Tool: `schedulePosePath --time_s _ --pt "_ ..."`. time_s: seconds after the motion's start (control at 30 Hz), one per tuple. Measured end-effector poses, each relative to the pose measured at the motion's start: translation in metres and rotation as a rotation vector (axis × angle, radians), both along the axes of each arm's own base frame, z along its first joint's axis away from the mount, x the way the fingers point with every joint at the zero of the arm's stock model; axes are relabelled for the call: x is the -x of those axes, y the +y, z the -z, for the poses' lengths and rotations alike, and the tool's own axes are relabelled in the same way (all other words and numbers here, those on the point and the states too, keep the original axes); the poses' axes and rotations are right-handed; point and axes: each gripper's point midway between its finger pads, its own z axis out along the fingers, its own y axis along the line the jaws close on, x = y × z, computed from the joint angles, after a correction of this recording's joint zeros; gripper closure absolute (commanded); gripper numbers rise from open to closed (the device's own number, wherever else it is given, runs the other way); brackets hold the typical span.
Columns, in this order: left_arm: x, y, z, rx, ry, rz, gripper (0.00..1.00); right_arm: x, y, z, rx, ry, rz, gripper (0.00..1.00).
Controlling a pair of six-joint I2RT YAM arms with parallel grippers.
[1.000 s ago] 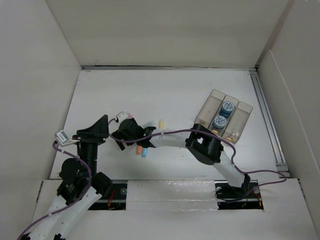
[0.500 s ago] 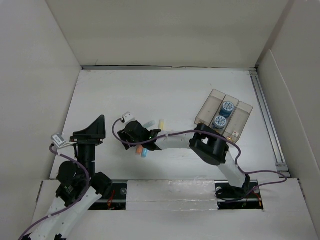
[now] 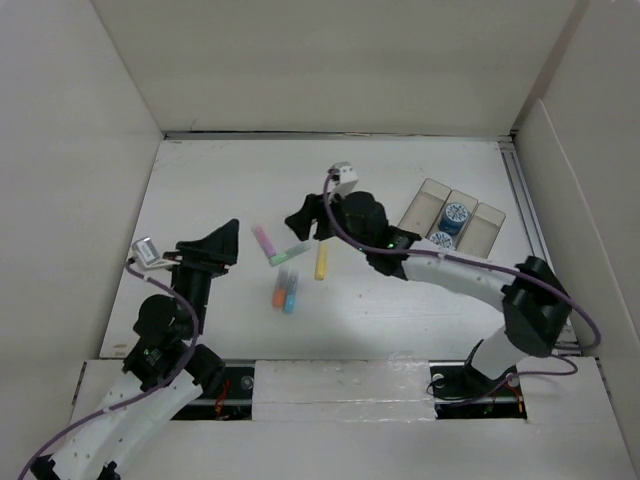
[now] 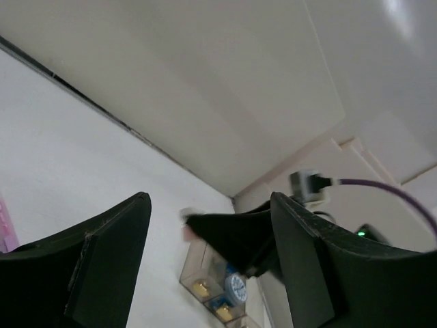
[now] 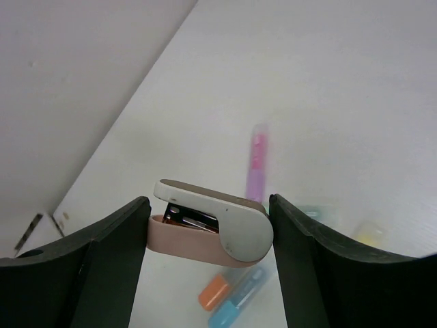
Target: Organize the desk
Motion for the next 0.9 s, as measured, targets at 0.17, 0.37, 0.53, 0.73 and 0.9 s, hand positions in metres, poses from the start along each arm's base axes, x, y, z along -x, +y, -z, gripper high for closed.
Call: schedulePosePath --time_s 0.17,0.37,0.53,0.73,0.9 --pt "-0.029 -0.056 0.037 -0.133 0.112 0.154 0.33 -0.02 -0.112 -0.027 -0.046 -0.021 0.254 0.36" --pt "-0.047 -0.11 0.105 -0.31 0.278 0.336 0.33 -0.026 -0.29 -0.006 -0.041 0.037 0.766 0.36" --pt "-0.043 -0.124 0.124 -0.36 0.289 0.419 0.33 0.004 -0.377 0.02 -0.047 0.094 1.043 0.37" --pt "-0.036 -0.126 0.114 -0.37 0.236 0.454 0.33 0.019 -0.431 0.054 -0.026 0.193 1.237 0.37" --pt "-0.024 -0.117 0.089 -0.336 0.144 0.444 0.32 0.018 -0.454 0.091 0.037 0.313 1.325 0.38"
